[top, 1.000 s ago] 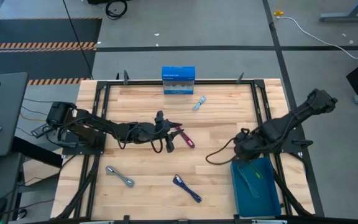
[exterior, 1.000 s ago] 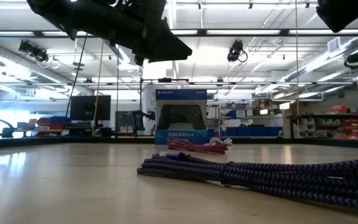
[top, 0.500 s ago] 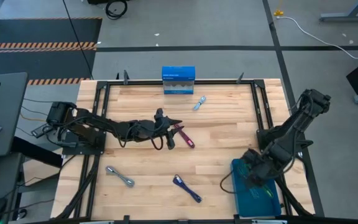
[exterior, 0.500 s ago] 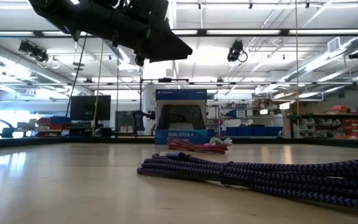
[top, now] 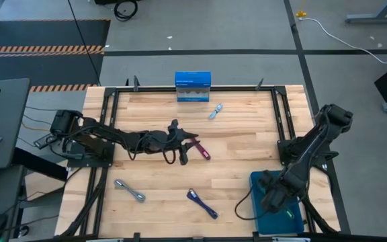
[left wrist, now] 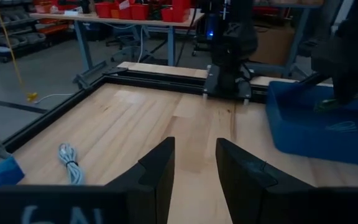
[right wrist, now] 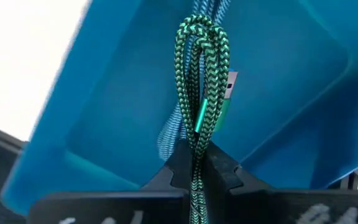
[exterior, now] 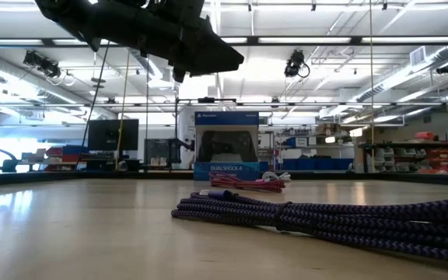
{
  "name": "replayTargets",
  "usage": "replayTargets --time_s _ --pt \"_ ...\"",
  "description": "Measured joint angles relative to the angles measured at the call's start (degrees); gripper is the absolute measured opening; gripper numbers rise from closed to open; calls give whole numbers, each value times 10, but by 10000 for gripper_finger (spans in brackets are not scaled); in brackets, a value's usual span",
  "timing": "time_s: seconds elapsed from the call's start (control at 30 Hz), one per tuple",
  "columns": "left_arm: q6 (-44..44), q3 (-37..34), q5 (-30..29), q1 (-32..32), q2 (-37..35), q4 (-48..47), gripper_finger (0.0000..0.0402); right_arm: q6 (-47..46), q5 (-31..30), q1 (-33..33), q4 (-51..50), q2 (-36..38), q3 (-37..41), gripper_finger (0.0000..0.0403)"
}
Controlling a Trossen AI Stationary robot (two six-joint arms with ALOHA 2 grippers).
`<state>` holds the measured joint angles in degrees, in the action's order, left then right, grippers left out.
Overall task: Pick and place USB-C Cables
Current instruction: Put the green USB cable into the blue bin
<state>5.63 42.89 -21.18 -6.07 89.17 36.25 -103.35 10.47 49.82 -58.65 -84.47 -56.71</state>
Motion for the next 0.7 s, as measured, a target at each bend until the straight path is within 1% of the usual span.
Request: replayTargets --time_s 0.13,0.23,0.43,0.57,0.7 --pt "1 0 0 0 0 0 126 16 17 0 0 -25 0 18" --pt "3 0 -1 0 0 0 126 28 31 0 0 -43 0 26" --pt "14 0 -2 0 0 0 126 55 31 3 -1 -65 0 38" --pt "17 0 -2 0 0 0 126 60 40 6 -2 -72 0 57" --pt "17 0 -2 0 0 2 126 69 41 8 -3 -74 0 90"
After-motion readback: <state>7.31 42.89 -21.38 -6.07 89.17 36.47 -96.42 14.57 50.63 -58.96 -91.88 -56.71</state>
